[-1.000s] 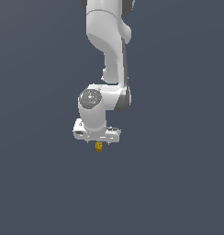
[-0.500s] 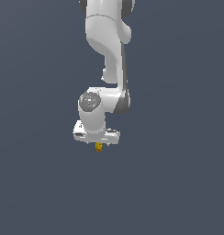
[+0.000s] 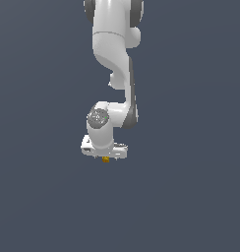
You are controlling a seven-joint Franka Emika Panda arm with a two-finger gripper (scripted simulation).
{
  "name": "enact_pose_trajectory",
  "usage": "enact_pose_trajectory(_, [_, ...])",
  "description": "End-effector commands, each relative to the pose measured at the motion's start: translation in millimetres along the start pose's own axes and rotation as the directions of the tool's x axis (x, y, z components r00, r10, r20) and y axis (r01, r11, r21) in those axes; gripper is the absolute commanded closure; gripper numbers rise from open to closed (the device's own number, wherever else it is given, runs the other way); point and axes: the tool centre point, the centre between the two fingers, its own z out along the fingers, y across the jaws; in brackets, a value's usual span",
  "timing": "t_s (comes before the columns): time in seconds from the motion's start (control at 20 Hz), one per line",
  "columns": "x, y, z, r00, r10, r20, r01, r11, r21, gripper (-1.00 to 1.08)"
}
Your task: Pick up the object and move it to a goal position.
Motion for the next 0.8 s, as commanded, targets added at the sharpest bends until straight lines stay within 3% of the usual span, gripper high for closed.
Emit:
enact_pose_trajectory(0.0, [1.3,0.1,2.5,1.0,0.0,-0.002,0.0,1.0,0.0,-0.92])
enact_pose_trajectory(0.05, [1.5,0.1,2.5,1.0,0.0,-0.002,0.0,1.0,0.0,-0.92])
enact_pose_trajectory(0.1, [1.5,0.1,2.5,1.0,0.0,-0.002,0.0,1.0,0.0,1.08])
enact_pose_trajectory(0.75, [1.3,-0.4,-0.3,1.0,0.0,-0.002,0.0,1.0,0.0,1.08])
